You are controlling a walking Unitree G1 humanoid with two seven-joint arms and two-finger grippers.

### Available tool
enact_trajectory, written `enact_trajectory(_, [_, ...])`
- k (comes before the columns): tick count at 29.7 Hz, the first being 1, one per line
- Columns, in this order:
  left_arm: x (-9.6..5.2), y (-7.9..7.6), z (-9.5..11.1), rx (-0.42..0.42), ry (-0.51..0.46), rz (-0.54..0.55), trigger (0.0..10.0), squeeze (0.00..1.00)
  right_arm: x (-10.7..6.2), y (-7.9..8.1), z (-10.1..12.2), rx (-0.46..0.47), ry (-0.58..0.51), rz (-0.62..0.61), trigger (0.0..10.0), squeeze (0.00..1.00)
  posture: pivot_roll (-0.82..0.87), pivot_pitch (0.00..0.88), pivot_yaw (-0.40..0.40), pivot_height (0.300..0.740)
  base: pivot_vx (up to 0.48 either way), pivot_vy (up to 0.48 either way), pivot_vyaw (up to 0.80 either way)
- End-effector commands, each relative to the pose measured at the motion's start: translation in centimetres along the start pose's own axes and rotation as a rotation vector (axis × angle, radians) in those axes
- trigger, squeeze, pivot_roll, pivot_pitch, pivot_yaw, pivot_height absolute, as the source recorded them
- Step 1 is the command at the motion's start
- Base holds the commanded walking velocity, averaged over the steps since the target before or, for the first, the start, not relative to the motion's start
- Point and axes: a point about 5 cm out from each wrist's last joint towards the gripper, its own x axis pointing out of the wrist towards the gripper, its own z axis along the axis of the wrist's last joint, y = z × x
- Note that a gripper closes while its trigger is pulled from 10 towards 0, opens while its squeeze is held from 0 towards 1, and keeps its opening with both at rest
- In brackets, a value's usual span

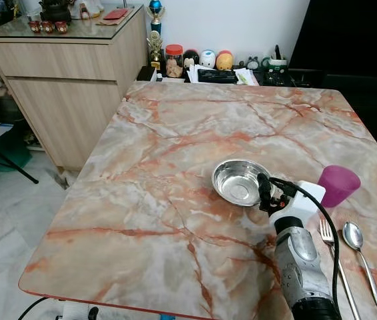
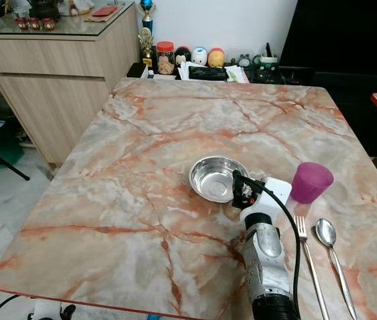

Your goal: Setting the table

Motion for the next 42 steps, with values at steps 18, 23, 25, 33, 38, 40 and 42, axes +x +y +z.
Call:
enact_trajectory(18, [0.0, -0.9, 0.2, 0.023, -0.012, -0.019, 10.0, 0.0, 0.5, 0.3, -0.9, 0.132, 0.097, 0.017, 10.0, 0.0, 0.03, 0.0, -0.012, 0.74, 0.0, 0.0, 0.0])
enact_trajectory(23, [0.0, -0.7, 0.3, 0.025, -0.014, -0.019, 10.0, 0.0, 0.7, 0.4, -1.0, 0.145, 0.116, 0.025, 10.0, 0.0, 0.03, 0.0, -0.013, 0.74, 0.0, 0.0, 0.0])
enact_trajectory(25, [0.0, -0.8, 0.3, 0.024, -0.013, -0.02, 10.0, 0.0, 0.8, 0.5, -1.1, 0.144, 0.129, 0.028, 10.0, 0.0, 0.04, 0.0, -0.013, 0.74, 0.0, 0.0, 0.0])
enact_trajectory(33, [0.0, -1.0, 0.2, 0.032, -0.013, -0.026, 10.0, 0.0, 1.3, 0.6, -1.1, 0.147, 0.153, 0.042, 10.0, 0.0, 0.04, 0.0, -0.013, 0.74, 0.0, 0.0, 0.0])
enact_trajectory(38, [0.0, -1.0, 0.3, 0.03, -0.014, -0.025, 10.0, 0.0, 1.6, 0.7, -1.0, 0.147, 0.154, 0.048, 10.0, 0.0, 0.04, 0.0, -0.014, 0.74, 0.0, 0.0, 0.0])
enact_trajectory(40, [0.1, -1.0, 0.3, 0.031, -0.014, -0.026, 10.0, 0.0, 1.7, 0.8, -0.9, 0.149, 0.154, 0.05, 10.0, 0.0, 0.04, 0.0, -0.014, 0.74, 0.0, 0.0, 0.0])
enact_trajectory(42, [0.1, -1.0, 0.4, 0.032, -0.015, -0.026, 10.0, 0.0, 1.8, 0.8, -1.0, 0.144, 0.167, 0.053, 10.0, 0.0, 0.04, 0.0, -0.014, 0.74, 0.0, 0.0, 0.0])
